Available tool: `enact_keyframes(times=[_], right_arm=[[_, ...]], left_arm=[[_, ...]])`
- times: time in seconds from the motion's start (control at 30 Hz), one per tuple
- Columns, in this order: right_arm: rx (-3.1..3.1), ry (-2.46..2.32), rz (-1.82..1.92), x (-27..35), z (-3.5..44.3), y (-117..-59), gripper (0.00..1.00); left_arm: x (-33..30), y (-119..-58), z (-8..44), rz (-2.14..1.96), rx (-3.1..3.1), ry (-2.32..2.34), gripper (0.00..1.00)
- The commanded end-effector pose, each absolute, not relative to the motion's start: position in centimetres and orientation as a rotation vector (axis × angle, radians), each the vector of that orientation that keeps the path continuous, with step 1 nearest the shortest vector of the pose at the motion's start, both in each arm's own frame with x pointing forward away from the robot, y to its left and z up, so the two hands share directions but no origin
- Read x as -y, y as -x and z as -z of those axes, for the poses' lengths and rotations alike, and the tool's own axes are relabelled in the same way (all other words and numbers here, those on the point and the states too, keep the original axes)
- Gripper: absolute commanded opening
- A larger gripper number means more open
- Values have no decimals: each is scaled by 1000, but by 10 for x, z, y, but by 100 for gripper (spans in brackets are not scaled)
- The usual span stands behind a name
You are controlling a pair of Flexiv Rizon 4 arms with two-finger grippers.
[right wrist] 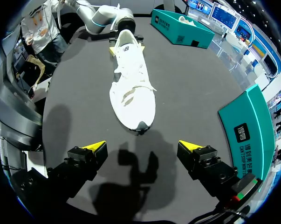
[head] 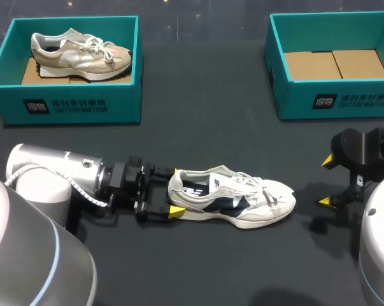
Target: Take the shoe out of the shoebox, open the shoe tongue, remove and reinsert the insole, then place the shoe into the shoebox
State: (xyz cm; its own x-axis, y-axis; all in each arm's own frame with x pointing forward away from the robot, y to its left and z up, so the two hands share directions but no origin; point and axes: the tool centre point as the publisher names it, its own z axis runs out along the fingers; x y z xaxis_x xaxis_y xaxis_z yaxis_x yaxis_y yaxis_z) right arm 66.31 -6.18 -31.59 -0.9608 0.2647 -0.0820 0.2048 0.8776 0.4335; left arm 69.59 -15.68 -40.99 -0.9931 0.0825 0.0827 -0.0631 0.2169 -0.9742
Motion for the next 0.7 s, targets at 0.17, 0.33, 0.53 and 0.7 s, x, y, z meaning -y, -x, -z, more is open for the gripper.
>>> enact_keyframes(times=[0.17, 0.33, 0.53, 0.7], right_arm=[[-2907, -366, -644, 62, 315, -661, 100], [-2907, -366, -644, 62, 315, -661, 100], [-2907, -366, -644, 62, 315, -661, 100], [-2907, -366, -644, 62, 315, -661, 100]], left_arm=[[166, -691, 412, -1900, 2355, 21, 100], [170, -690, 412, -1905, 2354, 22, 100], [177, -690, 413, -1908, 2358, 17, 100], [181, -690, 414, -1910, 2359, 12, 100]])
